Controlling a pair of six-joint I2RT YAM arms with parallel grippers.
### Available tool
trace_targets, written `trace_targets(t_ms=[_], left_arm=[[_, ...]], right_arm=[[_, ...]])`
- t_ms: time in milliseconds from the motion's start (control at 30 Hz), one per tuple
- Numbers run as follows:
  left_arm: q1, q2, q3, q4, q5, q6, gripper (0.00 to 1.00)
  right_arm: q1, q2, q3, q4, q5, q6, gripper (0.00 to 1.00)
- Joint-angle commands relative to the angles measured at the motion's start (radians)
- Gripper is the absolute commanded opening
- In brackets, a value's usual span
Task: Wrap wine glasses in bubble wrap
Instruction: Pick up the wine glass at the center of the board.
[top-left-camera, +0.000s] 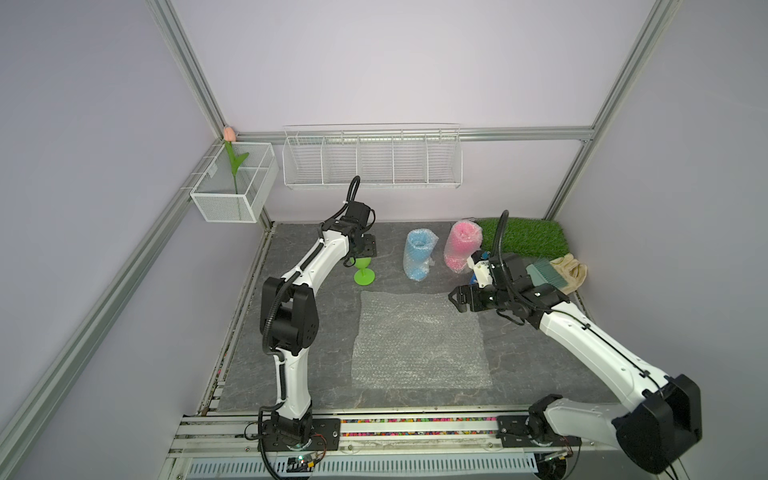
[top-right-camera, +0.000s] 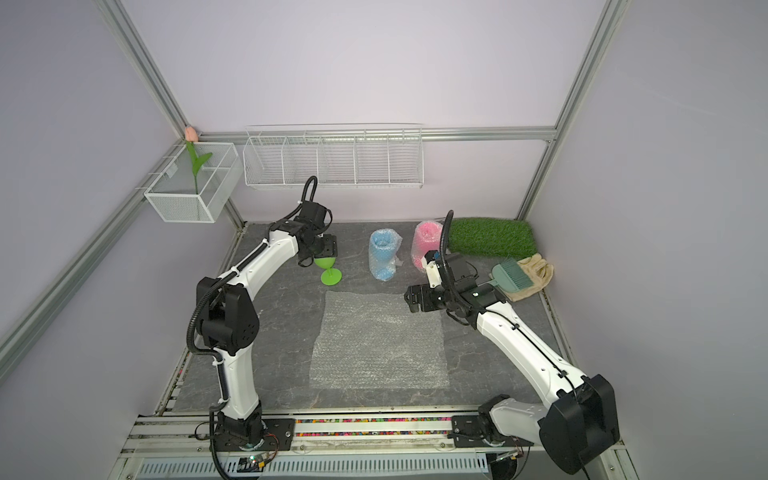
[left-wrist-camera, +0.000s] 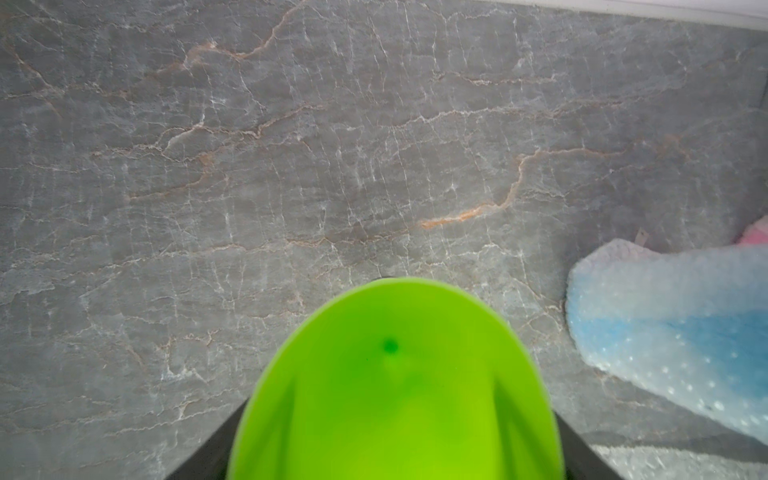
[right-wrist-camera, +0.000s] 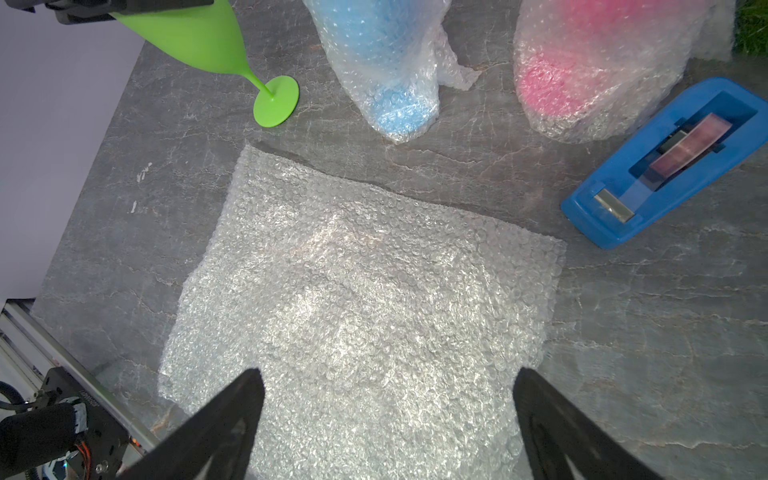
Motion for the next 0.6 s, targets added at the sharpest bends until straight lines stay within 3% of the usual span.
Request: trace_targets(t_ms=[0, 133, 267, 567], left_arm=[[-0.005, -0.109, 0.04, -0.123, 0.062, 0.036, 0.76], [-0.024, -0.185, 0.036, -0.252, 0.126, 0.056, 0.76], [-0.085, -0.273, 0.013, -0.378, 0.117, 0.059, 0.76], [-0.252, -0.459, -0.192, -0.493, 0.203, -0.055, 0.75]], right_arm=[[0.004, -0.018, 0.012, -0.017, 0.019, -0.022, 0.96], [0.004, -0.009, 0.016, -0.015, 0.015, -0.032, 0.96], [0.003, -0.01, 0.011, -0.006, 0.015, -0.04, 0.96], [0.003, 0.008, -0.016, 0.032, -0.017, -0.054, 0.96]])
